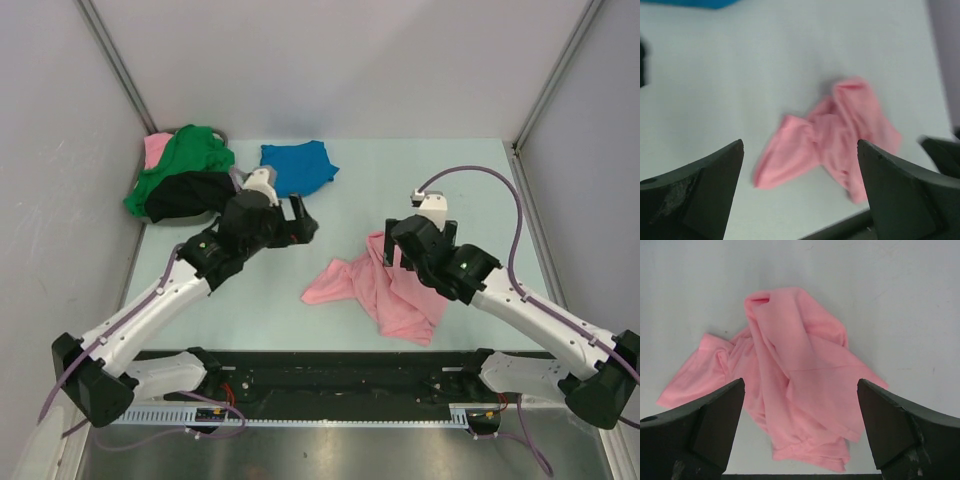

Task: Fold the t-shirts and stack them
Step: Flatten the tshirt out

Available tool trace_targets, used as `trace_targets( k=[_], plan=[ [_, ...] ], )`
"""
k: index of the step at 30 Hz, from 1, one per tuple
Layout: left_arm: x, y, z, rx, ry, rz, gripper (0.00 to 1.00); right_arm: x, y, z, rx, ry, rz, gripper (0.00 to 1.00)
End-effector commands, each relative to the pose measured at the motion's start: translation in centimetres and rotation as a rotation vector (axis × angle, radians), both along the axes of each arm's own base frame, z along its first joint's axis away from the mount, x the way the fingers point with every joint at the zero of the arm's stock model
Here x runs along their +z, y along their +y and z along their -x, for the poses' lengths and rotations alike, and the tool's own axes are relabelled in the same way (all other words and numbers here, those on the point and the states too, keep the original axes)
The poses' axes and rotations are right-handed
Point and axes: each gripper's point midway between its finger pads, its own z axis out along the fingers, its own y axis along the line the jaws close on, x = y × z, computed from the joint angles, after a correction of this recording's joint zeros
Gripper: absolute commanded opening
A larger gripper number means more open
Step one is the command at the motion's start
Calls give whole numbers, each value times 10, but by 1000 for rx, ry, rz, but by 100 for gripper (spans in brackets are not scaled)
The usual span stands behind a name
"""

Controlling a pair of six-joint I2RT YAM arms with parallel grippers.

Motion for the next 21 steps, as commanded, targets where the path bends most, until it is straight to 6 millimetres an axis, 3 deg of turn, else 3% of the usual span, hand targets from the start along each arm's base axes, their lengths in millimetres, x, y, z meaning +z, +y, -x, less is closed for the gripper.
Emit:
trace_targets(
  k=[1,3,6,8,9,12,16,21],
  plan=[
    [-74,108,-4,351,218,-287,100,13,22,-3,40,-39,-54,100],
    [-81,148,-13,544,229,-358,100,7,28,-1,58,-28,-50,100],
    [-87,173,-25,651,227,-392,100,2,33,0,73,-24,-56,100],
    [-93,180,-36,670,227,-390,100,-3,35,1,80,-16,-57,100],
    [-104,189,-41,696,263,-412,100,-4,35,2,81,-15,-54,100],
    [-118,197,-54,728,278,-429,100,-7,33,4,83,-14,-52,100],
    [-156,197,-76,732,336,-446,100,-9,30,7,80,-18,-59,100],
    [-182,201,-98,733,346,-473,100,-11,24,10,82,-22,-45,100]
  ],
)
